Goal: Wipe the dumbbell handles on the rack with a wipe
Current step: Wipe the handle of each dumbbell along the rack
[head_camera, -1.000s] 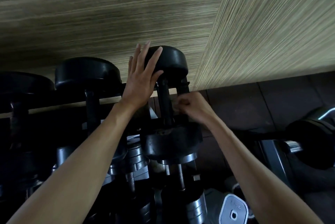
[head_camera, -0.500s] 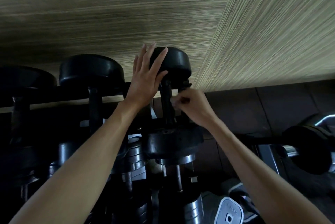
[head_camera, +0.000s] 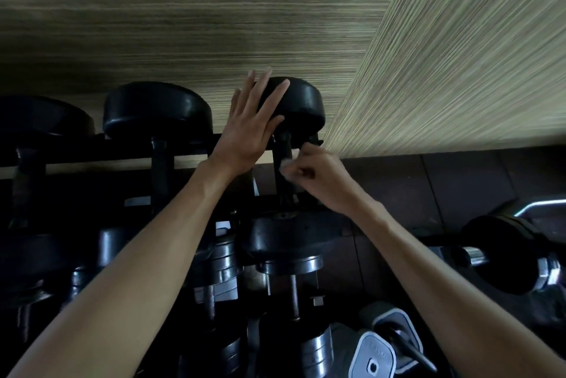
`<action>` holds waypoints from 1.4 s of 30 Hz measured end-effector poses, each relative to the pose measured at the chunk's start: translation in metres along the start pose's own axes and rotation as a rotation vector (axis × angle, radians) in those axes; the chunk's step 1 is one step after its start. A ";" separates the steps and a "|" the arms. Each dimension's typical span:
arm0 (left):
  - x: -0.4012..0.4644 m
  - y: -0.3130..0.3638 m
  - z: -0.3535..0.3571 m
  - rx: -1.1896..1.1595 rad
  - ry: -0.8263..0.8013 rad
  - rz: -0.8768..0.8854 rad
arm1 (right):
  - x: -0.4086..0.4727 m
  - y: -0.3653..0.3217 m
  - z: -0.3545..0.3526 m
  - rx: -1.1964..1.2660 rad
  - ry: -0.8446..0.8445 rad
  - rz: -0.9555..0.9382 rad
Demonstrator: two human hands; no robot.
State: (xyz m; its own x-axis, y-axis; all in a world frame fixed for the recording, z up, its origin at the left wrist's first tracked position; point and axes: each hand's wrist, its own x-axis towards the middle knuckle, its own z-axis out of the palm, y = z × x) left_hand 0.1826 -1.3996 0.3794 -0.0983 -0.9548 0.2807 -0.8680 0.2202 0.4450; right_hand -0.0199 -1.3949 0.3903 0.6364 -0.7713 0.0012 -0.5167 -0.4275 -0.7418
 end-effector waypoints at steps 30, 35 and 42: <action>-0.011 0.003 0.000 -0.130 0.056 -0.042 | 0.016 0.004 0.002 -0.014 0.244 -0.040; -0.012 0.006 -0.003 -0.161 0.033 -0.054 | -0.022 0.008 -0.017 0.104 -0.235 0.069; -0.014 0.004 -0.005 -0.167 0.033 -0.050 | 0.012 -0.013 -0.014 0.048 0.146 0.011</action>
State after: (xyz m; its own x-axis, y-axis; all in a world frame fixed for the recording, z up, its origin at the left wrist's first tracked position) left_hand 0.1826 -1.3843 0.3817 -0.0383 -0.9588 0.2813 -0.7782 0.2052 0.5935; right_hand -0.0139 -1.4057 0.4093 0.5393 -0.8375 0.0876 -0.4927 -0.3982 -0.7738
